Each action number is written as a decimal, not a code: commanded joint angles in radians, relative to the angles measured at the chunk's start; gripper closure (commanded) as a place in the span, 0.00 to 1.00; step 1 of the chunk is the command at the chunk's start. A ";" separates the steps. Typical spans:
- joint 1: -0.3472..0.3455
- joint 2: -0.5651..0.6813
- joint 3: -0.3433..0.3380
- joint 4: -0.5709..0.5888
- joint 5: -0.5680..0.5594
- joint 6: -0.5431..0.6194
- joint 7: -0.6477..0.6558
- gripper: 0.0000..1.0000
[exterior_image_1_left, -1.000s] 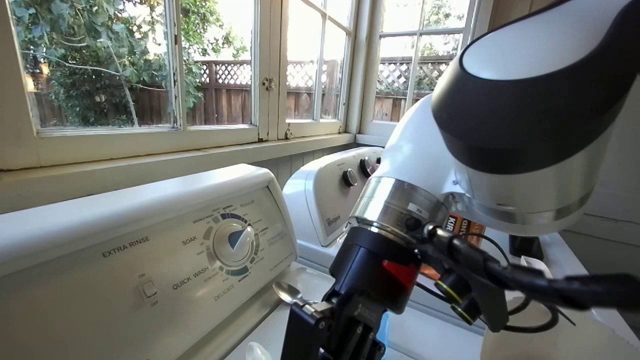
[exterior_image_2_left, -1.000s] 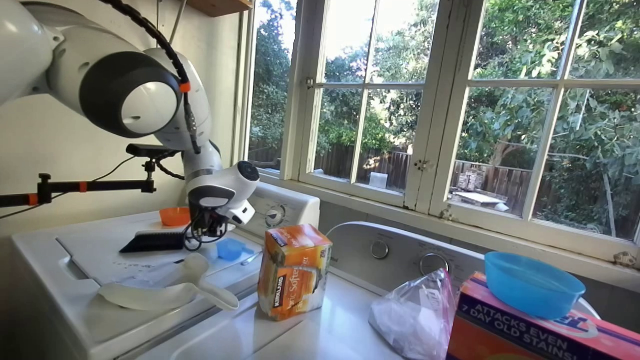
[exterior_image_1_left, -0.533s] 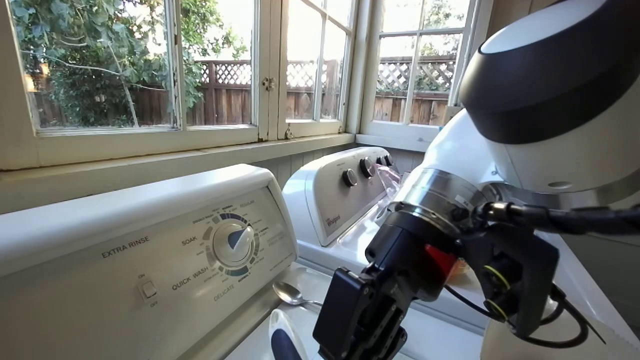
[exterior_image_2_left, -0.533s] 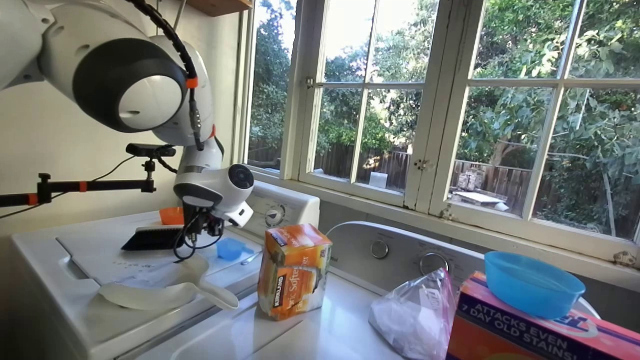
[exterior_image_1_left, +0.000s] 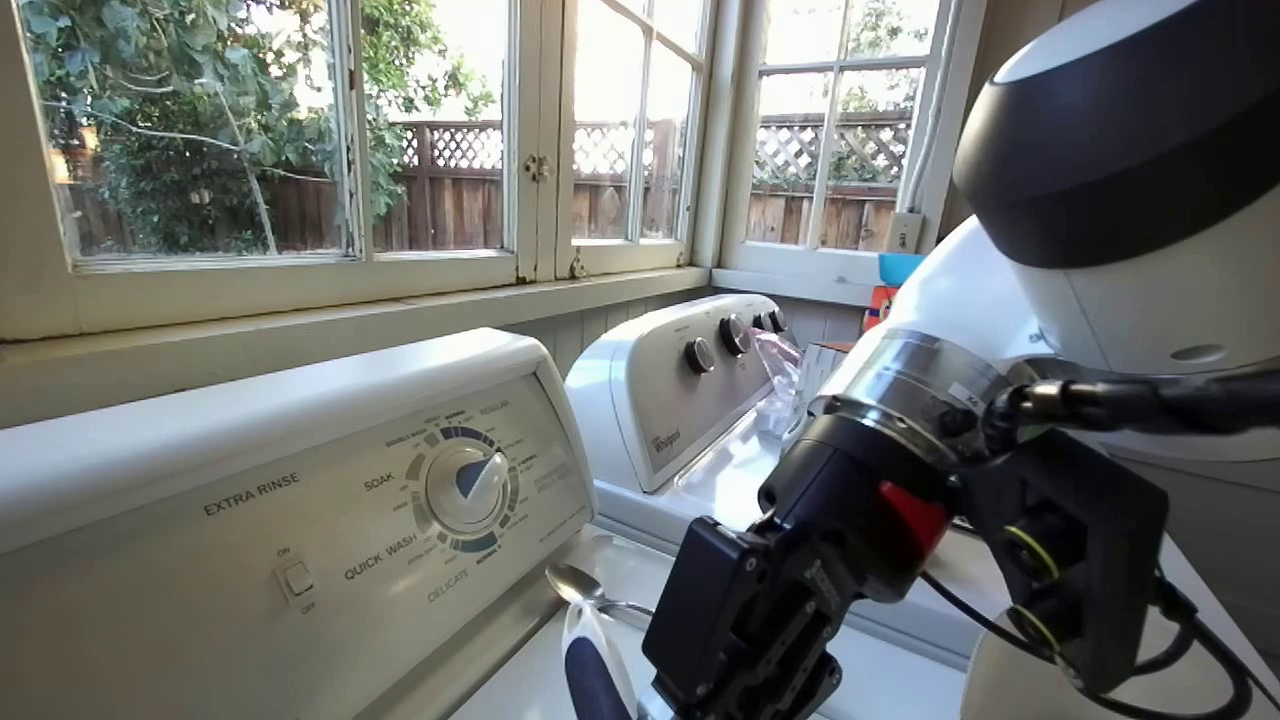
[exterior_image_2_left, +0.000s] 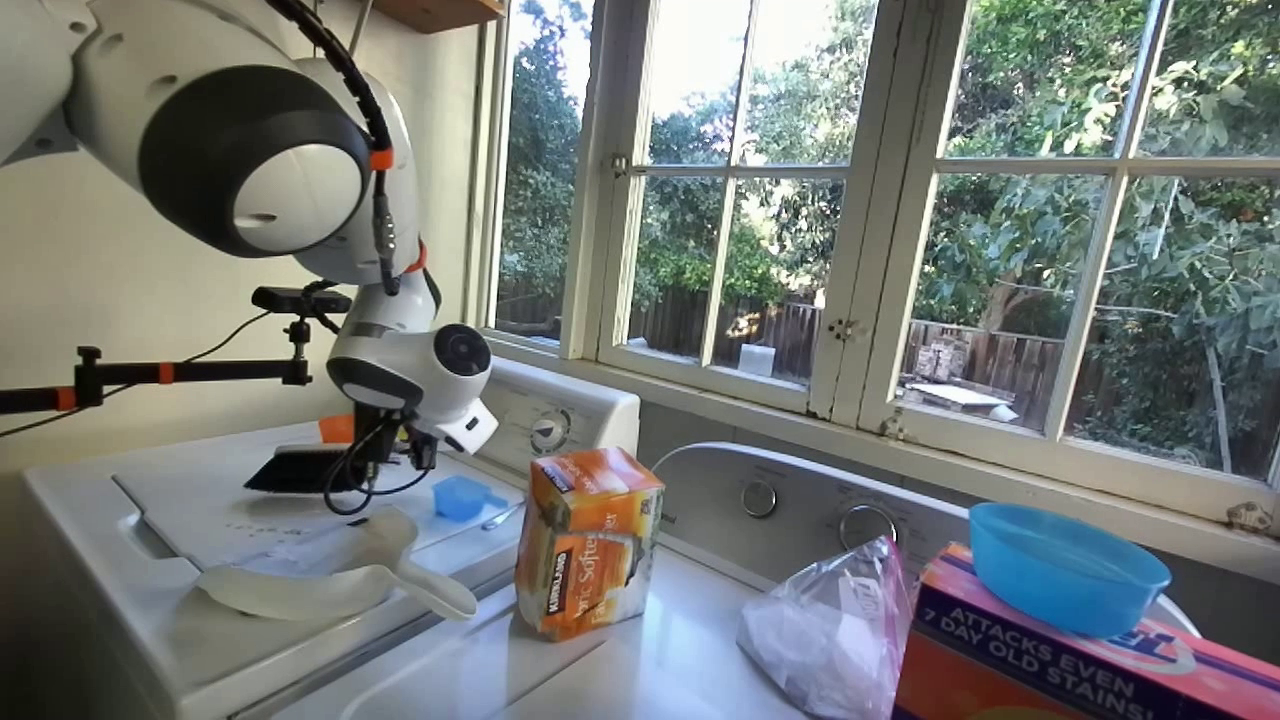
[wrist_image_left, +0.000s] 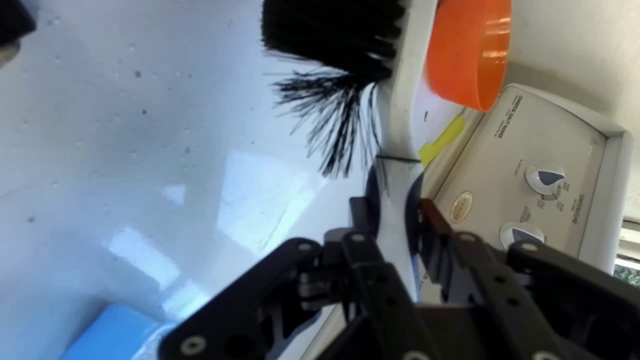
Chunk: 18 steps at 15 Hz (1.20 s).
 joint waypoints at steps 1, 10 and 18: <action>-0.010 0.040 0.014 0.043 0.007 0.006 -0.030 0.93; 0.060 0.155 -0.049 0.183 -0.020 0.026 -0.005 0.93; 0.176 0.037 -0.208 0.100 -0.093 -0.122 0.234 0.93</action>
